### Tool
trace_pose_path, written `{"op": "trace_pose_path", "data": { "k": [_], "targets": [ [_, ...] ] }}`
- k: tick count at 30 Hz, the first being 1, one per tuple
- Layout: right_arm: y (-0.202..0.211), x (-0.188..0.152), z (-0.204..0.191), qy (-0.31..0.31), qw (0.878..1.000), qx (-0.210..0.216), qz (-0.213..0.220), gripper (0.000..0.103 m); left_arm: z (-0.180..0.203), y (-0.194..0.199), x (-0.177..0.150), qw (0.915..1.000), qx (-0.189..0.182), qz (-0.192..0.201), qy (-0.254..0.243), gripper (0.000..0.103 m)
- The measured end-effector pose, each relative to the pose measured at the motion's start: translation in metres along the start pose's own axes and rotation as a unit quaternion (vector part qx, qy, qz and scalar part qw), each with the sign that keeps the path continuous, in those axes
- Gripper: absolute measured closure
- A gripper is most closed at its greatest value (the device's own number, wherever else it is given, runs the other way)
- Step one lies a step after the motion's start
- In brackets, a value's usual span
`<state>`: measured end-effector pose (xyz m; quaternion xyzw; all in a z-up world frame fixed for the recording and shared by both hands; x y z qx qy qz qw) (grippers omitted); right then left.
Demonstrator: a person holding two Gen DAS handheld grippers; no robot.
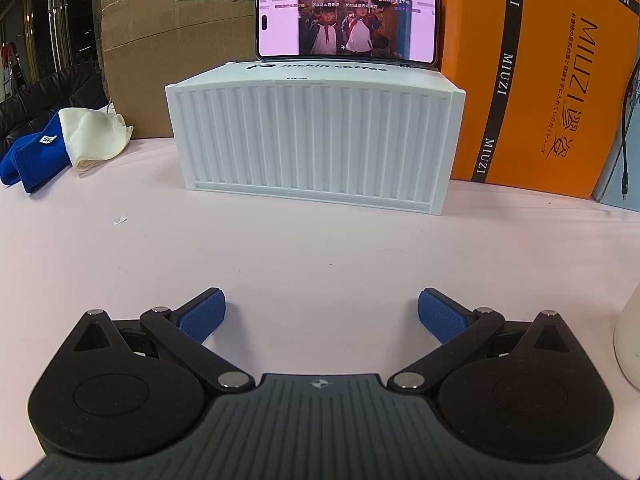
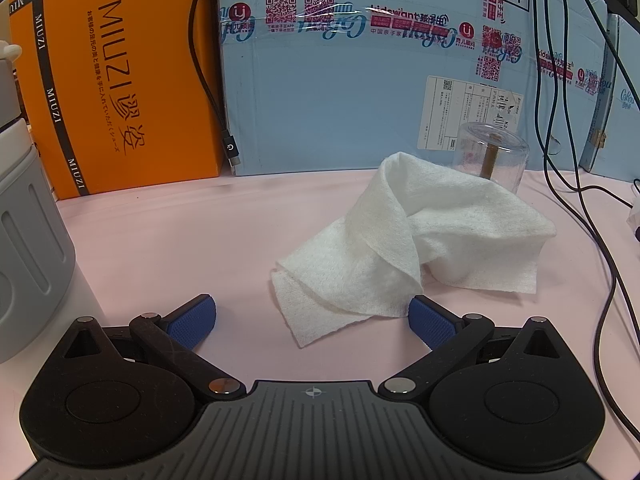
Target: Clean container
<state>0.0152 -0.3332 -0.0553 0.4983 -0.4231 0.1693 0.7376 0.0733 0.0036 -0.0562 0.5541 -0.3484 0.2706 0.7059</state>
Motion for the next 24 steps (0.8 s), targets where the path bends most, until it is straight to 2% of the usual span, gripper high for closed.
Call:
{"op": "trace_pose_path", "data": {
  "k": [6, 24],
  "targets": [
    [-0.0001, 0.0, -0.0001, 0.0, 1.0, 0.0, -0.001, 0.0, 0.0024, 0.002, -0.0083, 1.0, 0.001, 0.0, -0.001, 0.0],
    [-0.0027, 0.0004, -0.001, 0.001, 1.0, -0.001, 0.0, 0.0, 0.0038, 0.0025, -0.0031, 1.0, 0.005, -0.002, -0.006, 0.0]
  ]
}}
Point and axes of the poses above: each gripper's, at about its wrist camera, not at the fingertips, and y roughly against the way its jaws point, z to its right, x to its top, the point moved 9 cm from there along -y, roughly the way its jaws point, and after that the axes turned 14 degrees about -x, right-handed, at the moved point
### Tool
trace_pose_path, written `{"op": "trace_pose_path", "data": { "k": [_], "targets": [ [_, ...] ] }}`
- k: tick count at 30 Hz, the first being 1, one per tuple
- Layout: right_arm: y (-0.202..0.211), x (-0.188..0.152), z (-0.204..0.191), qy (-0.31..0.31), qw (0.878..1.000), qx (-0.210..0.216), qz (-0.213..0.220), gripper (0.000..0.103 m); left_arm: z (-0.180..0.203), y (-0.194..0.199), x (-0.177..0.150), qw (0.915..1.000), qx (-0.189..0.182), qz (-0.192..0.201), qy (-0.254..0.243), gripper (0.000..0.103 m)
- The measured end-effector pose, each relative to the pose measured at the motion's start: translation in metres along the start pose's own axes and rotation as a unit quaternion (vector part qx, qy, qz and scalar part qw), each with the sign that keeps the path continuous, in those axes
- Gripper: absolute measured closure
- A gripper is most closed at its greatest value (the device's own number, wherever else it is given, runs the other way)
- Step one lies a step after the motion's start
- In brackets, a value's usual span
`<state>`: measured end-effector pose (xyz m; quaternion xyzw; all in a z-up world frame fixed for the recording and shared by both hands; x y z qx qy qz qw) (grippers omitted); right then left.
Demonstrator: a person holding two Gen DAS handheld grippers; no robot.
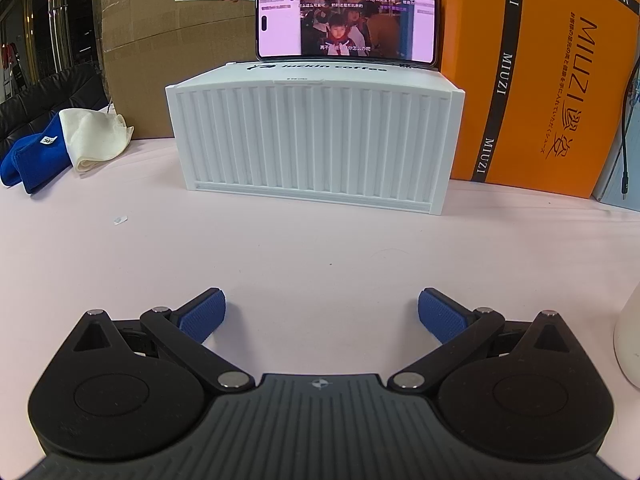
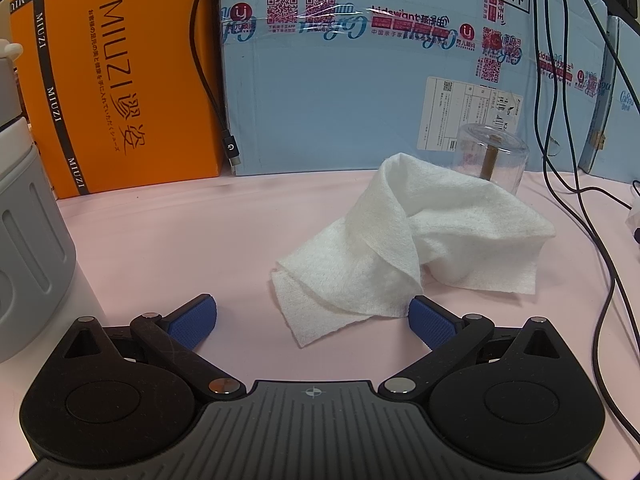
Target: Clean container
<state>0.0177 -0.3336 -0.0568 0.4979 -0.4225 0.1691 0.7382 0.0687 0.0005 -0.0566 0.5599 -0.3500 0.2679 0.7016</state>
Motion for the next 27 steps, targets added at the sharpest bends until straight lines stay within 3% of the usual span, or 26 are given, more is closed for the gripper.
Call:
{"op": "trace_pose_path", "data": {
  "k": [27],
  "targets": [
    [0.008, -0.002, 0.01, -0.011, 1.0, 0.016, 0.002, 0.0, 0.0, 0.004, 0.0, 0.9998, -0.018, 0.007, 0.008, 0.0]
  ]
}}
Point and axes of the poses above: each gripper's, at about its wrist camera, not at the fingertips, and y roughly against the way its jaws point, z to its right, x to its top, the point moved 9 cm from there along -y, roughly the way its jaws point, and after that the axes turned 14 degrees about -x, right-handed, at the moved point
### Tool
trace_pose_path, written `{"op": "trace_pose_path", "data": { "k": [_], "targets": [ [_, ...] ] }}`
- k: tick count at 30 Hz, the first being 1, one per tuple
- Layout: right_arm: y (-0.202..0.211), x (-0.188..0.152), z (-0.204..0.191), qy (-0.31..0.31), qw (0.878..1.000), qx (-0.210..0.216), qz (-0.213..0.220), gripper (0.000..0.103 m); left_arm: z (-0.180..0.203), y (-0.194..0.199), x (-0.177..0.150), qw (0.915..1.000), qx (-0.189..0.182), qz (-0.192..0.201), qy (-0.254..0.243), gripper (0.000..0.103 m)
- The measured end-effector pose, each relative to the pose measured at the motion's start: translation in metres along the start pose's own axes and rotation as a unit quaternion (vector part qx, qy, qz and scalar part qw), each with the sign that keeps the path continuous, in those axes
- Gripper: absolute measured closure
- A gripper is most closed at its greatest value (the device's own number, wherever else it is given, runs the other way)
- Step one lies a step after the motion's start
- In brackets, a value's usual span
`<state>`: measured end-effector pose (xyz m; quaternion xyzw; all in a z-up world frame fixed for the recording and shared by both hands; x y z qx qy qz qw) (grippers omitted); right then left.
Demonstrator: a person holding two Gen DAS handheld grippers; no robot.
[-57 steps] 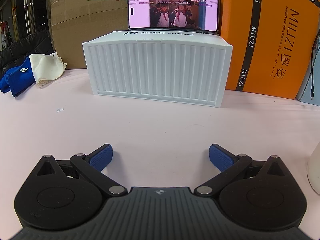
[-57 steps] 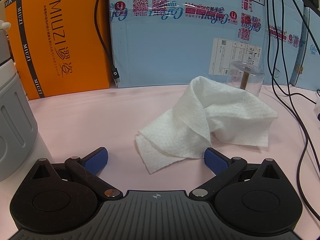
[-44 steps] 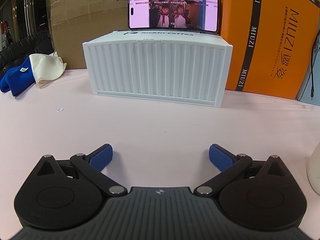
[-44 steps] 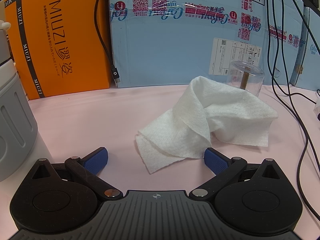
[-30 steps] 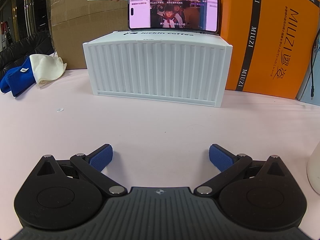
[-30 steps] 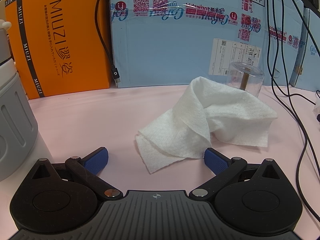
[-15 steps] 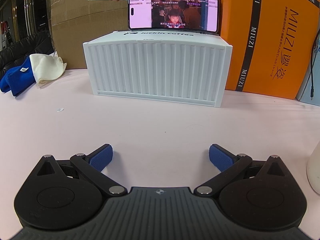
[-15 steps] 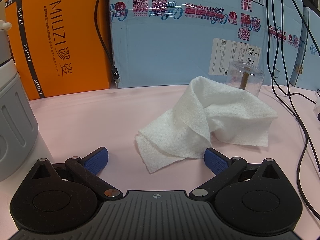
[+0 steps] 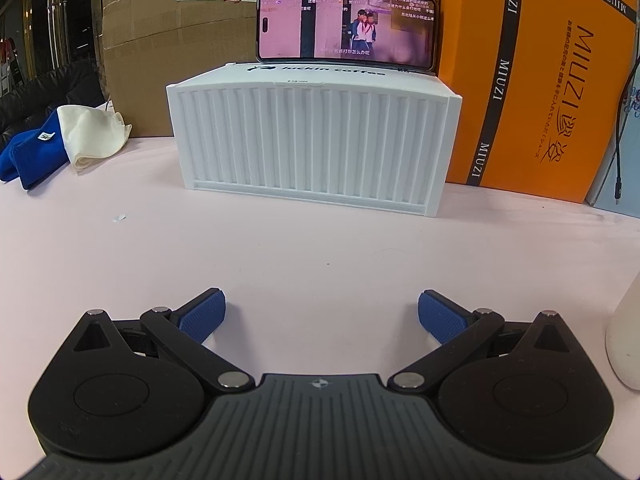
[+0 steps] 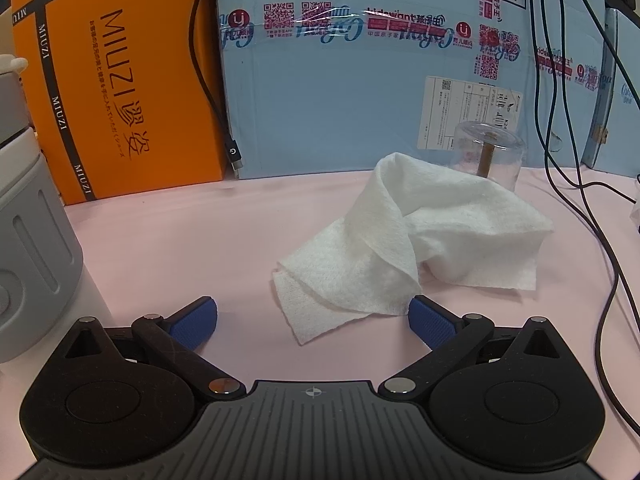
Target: Clean container
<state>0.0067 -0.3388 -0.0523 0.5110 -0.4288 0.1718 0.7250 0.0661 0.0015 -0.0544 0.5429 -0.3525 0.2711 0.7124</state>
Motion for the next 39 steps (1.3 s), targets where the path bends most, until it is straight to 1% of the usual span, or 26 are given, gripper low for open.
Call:
{"op": "trace_pose_path", "data": {
  "k": [2, 8, 11, 14, 19, 23, 26, 28, 30, 33, 35, 39],
  "targets": [
    [0.001, 0.0, 0.002, -0.001, 1.0, 0.003, 0.001, 0.0, 0.002, 0.002, 0.0, 1.0, -0.008, 0.002, 0.0, 0.0],
    [0.004, 0.0, 0.001, 0.004, 1.0, 0.005, 0.002, 0.0, 0.008, 0.003, -0.001, 0.9998, -0.015, 0.001, -0.012, 0.0],
    [0.005, -0.001, 0.002, 0.004, 1.0, 0.01, 0.003, 0.0, 0.01, 0.007, 0.0, 0.9997, -0.014, 0.009, -0.018, 0.0],
    [0.011, 0.002, 0.009, 0.0, 1.0, 0.012, 0.013, 0.0, 0.014, 0.012, 0.002, 0.9993, -0.015, 0.022, -0.028, 0.0],
    [0.029, 0.007, 0.013, 0.011, 0.998, -0.011, 0.06, 0.0, 0.019, 0.018, 0.004, 0.9984, -0.017, 0.035, -0.041, 0.0],
    [0.036, 0.015, 0.025, 0.001, 0.996, -0.023, 0.089, 0.0, 0.02, 0.018, 0.004, 0.9984, -0.018, 0.035, -0.042, 0.0],
    [0.04, 0.024, 0.032, 0.0, 0.992, -0.03, 0.123, 0.0, 0.02, 0.019, 0.004, 0.9984, -0.02, 0.034, -0.042, 0.0],
    [0.04, 0.031, 0.039, 0.001, 0.986, -0.054, 0.157, 0.0, 0.021, 0.019, 0.003, 0.9983, -0.021, 0.034, -0.043, 0.0],
    [0.036, 0.035, 0.044, 0.004, 0.983, -0.072, 0.167, 0.0, 0.022, 0.019, 0.003, 0.9982, -0.022, 0.033, -0.046, 0.0],
    [0.024, 0.037, 0.049, -0.002, 0.987, -0.069, 0.145, 0.0, 0.023, 0.019, 0.002, 0.9981, -0.025, 0.031, -0.048, 0.0],
    [0.014, 0.036, 0.055, -0.016, 0.991, -0.064, 0.12, 0.0, 0.025, 0.02, 0.001, 0.9979, -0.028, 0.031, -0.049, 0.0],
    [0.001, 0.035, 0.068, -0.048, 0.993, -0.06, 0.092, 0.0, 0.029, 0.021, 0.0, 0.9975, -0.033, 0.031, -0.053, 0.0]
  ]
}}
Point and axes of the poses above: each gripper's, at about its wrist camera, not at the fingertips, and y roughly against the way its jaws point, z to its right, x to its top, the point moved 9 cm from there along -y, roughly the way its jaws point, and after that the axes turned 14 degrees about -x, right-handed, at the moved point
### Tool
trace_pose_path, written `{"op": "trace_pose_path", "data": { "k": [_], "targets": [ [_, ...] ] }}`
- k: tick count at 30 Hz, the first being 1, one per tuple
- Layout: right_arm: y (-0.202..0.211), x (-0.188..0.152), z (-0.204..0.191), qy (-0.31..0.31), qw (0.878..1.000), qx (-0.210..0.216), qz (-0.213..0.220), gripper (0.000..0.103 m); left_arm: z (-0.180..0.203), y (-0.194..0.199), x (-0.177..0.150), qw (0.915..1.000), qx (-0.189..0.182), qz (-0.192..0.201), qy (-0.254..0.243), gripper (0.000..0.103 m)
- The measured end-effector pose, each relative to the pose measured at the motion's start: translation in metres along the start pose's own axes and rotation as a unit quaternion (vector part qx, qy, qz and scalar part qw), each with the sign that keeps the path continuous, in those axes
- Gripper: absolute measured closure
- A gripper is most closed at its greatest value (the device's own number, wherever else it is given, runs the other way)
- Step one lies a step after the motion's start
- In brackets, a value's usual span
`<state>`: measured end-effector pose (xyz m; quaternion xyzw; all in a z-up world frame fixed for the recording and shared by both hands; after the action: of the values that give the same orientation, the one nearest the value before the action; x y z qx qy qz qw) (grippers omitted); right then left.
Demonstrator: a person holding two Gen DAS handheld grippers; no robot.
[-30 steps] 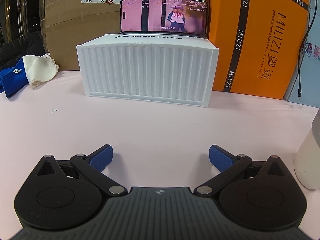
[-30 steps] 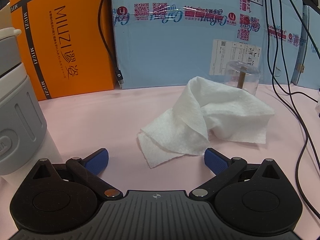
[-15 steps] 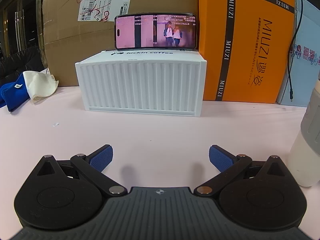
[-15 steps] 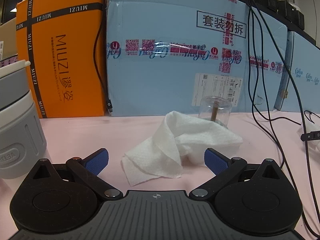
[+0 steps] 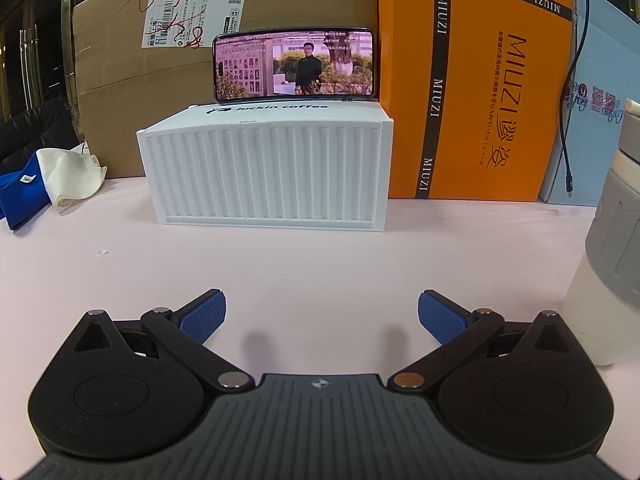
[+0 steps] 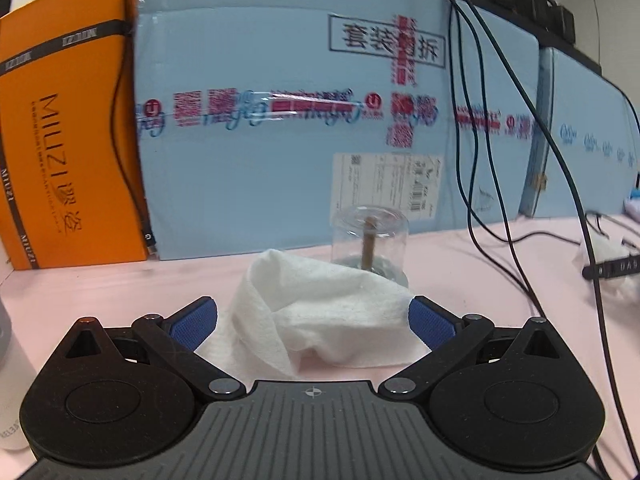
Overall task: Clean container
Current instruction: 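Move the right gripper to the white wipe and close on it, then lift the wipe with the right gripper toward the grey mug held by the left gripper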
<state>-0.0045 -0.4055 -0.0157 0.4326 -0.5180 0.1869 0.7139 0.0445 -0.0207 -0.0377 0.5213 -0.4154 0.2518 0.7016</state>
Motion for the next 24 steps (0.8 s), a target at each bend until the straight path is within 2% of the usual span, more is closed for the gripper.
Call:
{"op": "trace_pose_path", "data": {
  "k": [9, 13, 15, 19, 22, 24],
  "targets": [
    [-0.008, -0.006, 0.008, -0.046, 0.999, 0.007, -0.027, 0.0, 0.003, 0.0, 0.0, 1.0, -0.004, 0.0, -0.003, 0.0],
    [-0.018, -0.011, 0.004, -0.051, 0.997, 0.013, -0.059, 0.001, 0.004, 0.001, 0.0, 1.0, -0.005, 0.001, -0.004, 0.0],
    [-0.024, -0.013, 0.004, -0.061, 0.995, 0.014, -0.075, 0.005, 0.005, 0.001, 0.0, 1.0, -0.006, 0.001, -0.005, 0.0],
    [-0.025, -0.016, 0.01, -0.084, 0.993, 0.009, -0.085, 0.026, 0.007, 0.004, 0.001, 0.9999, -0.012, 0.006, -0.006, 0.0],
    [-0.022, -0.016, 0.016, -0.108, 0.991, 0.014, -0.08, 0.035, 0.012, 0.007, 0.004, 0.9995, -0.024, 0.016, -0.011, 0.0],
    [-0.019, -0.016, 0.019, -0.124, 0.989, 0.025, -0.08, 0.049, 0.017, 0.01, 0.006, 0.999, -0.031, 0.026, -0.019, 0.0]
  ]
}}
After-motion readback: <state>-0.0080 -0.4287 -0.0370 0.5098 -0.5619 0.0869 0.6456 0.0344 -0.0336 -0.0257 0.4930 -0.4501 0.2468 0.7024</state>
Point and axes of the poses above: each gripper's, at about its wrist camera, not at the fingertips, and y roughly against the way its jaws point, z to its right, x to its top, the point moved 9 cm from there along -y, roughly the way its jaws point, and after that the axes turned 14 degrees about -x, right-handed, at the moved point
